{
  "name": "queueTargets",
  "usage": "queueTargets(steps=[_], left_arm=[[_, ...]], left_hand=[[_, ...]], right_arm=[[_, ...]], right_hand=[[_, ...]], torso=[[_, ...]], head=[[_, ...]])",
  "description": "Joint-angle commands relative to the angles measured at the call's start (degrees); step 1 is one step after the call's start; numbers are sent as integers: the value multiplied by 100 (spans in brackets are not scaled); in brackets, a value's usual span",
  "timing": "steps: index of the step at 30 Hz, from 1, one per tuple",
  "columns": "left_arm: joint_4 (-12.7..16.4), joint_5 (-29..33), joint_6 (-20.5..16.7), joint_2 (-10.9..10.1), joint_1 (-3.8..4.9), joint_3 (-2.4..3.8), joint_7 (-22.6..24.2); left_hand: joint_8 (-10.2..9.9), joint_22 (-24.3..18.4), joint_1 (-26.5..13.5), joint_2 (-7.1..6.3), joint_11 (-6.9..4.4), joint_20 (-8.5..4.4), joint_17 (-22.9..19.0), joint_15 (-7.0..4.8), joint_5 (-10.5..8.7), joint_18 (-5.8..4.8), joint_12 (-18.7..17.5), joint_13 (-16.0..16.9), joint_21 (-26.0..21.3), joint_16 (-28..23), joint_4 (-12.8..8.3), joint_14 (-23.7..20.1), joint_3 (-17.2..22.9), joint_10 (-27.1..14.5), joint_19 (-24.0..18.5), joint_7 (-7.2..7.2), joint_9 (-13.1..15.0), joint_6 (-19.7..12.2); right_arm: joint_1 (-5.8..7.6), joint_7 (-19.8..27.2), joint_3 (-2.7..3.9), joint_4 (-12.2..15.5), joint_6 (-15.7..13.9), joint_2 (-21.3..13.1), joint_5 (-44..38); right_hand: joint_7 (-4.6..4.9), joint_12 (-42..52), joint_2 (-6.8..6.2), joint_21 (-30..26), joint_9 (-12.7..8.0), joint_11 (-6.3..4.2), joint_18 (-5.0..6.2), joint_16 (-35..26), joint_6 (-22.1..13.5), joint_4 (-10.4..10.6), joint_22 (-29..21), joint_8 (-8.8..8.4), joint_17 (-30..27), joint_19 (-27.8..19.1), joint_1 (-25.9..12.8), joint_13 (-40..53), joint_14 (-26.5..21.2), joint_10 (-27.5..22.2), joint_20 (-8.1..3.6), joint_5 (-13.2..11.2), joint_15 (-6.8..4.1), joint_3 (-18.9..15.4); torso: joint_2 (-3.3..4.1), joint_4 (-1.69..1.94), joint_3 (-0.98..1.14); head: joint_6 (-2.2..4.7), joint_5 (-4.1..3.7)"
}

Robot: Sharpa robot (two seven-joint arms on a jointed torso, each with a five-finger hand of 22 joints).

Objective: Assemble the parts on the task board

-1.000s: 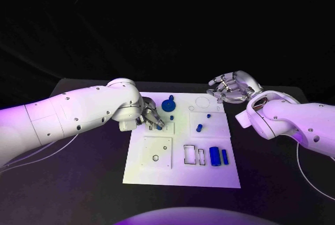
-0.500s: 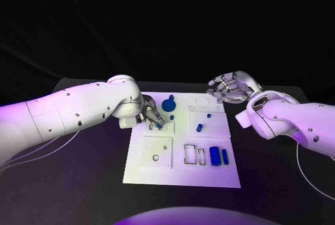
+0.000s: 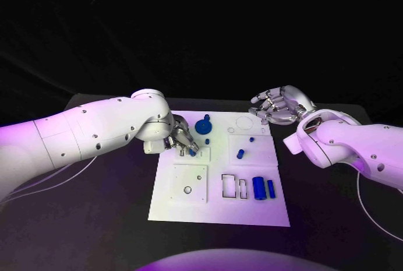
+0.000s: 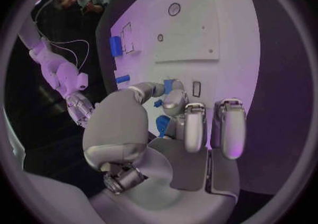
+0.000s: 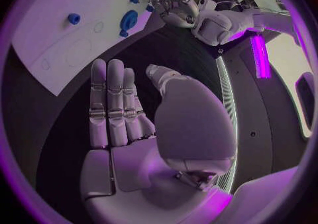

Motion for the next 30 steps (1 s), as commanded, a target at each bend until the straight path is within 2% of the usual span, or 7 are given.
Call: queueTargets(steps=[1, 12, 30], left_arm=[[2, 135, 269, 32, -11, -14, -18], [-84, 71, 262, 66, -3, -15, -18], [-164, 91, 620, 111, 9, -5, -41]], left_hand=[[28, 1231, -4, 14, 12, -24, 1510, -39, 42, -74, 35, 8, -12, 21, -1328, 607, 1288, 35, 366, -45, 8, 86], [29, 1230, -5, 11, 11, -26, 1510, -40, 67, -73, 29, 2, -13, 21, -1335, 607, 1286, 35, 365, -46, 14, 95], [27, 1248, 5, -14, 5, -31, 1510, -44, 178, -79, 31, 7, 1, 21, -1383, 607, 1276, 50, 378, -53, 44, 138]], right_arm=[[-5, 31, 0, 2, 83, 5, -53], [-6, 32, 0, 12, 76, -2, -57], [-6, 32, 0, 12, 77, 9, -68]], right_hand=[[-2, -21, -9, -35, 8, -18, 22, -22, 31, -4, -5, 37, 10, 37, -63, -5, 34, -11, -14, 31, 18, 29], [0, -31, -14, -43, 8, -16, 22, -37, 28, -9, -13, 36, 15, 36, -64, -18, 32, -12, -13, 33, 20, 31], [0, -31, -14, -43, 8, -16, 22, -37, 28, -9, -13, 36, 15, 36, -64, -18, 32, -12, -13, 33, 20, 31]], torso=[[3, -6, 1], [13, -3, 4], [4, -6, 0]], head=[[9, 12], [17, 7], [-10, 12]])
